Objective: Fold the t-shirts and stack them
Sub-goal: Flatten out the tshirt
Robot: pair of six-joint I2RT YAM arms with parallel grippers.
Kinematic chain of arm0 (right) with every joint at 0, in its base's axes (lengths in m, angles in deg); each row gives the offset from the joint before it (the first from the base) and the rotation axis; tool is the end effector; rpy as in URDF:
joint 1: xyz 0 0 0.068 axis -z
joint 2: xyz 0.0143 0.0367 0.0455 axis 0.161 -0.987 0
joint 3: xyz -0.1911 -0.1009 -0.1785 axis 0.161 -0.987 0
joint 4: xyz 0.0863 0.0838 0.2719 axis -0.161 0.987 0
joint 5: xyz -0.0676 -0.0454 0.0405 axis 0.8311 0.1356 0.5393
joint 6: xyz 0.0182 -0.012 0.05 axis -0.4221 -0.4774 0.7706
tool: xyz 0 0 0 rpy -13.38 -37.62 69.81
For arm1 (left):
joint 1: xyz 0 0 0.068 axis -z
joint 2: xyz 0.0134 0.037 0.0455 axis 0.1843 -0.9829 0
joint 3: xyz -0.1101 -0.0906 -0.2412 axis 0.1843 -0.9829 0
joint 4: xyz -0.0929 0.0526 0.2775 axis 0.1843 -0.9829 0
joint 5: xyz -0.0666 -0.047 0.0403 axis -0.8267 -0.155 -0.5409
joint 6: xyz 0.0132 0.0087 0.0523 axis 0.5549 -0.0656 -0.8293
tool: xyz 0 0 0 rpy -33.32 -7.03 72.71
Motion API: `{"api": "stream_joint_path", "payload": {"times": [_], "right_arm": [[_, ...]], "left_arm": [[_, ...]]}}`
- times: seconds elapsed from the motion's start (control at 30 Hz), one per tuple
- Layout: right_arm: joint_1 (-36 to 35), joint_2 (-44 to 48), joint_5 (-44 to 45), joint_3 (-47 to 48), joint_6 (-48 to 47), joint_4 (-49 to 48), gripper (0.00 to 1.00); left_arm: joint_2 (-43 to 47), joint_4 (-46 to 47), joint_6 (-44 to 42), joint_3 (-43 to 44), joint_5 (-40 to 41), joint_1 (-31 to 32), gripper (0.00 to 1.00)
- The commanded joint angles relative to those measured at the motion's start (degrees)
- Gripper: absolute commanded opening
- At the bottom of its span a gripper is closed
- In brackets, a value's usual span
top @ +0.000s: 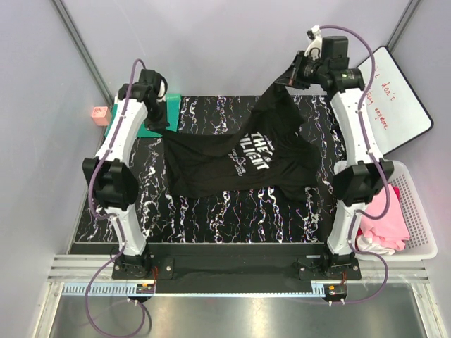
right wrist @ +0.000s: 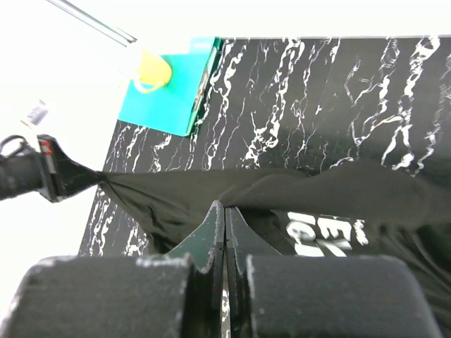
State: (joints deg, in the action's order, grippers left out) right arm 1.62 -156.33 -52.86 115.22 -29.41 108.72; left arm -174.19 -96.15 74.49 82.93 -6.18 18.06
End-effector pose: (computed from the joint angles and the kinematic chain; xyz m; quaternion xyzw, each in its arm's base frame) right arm 0.4767 0.0819 0.4508 -0.0448 0.8353 0.3267 0.4400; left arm 0.4429 -0.0556 0.3417 -0.0426 0.9743 -0.0077 0.2210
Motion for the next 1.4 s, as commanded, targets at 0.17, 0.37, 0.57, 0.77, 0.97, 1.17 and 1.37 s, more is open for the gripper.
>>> {"api": "stream_joint_path", "payload": {"times": [0.17,0.37,0.57,0.77,0.97,1.17,1.37], "right_arm": [[2.89,22.0,5.86,-16.02,-3.78,0.49,0.0],[3.42,24.56,7.19,-10.07,-2.46,1.1,0.0],[3.33,26.92,5.18,-4.69,-3.68,4.0,0.0],[3.33,38.87,2.89,-11.28,-7.03,3.83,0.0],[3.24,54.25,1.66,-19.18,-8.87,4.09,0.0],[3.16,63.93,3.24,-17.8,-9.84,5.32,0.0],[3.24,60.88,8.07,-13.05,-9.93,5.23,0.0]], "left_arm": [[15.76,5.5,0.27,-7.84,2.02,-0.76,0.0],[20.24,6.11,4.04,-4.41,1.33,-0.76,0.0],[27.27,7.87,4.75,-0.29,3.07,-0.67,0.0],[38.34,8.92,4.31,-4.39,3.17,0.02,0.0],[56.16,10.95,4.31,-11.96,2.91,0.56,0.0],[66.21,9.28,4.4,-12.33,2.2,0.56,0.0],[61.32,6.91,4.05,-3.64,3.61,0.56,0.0]]}}
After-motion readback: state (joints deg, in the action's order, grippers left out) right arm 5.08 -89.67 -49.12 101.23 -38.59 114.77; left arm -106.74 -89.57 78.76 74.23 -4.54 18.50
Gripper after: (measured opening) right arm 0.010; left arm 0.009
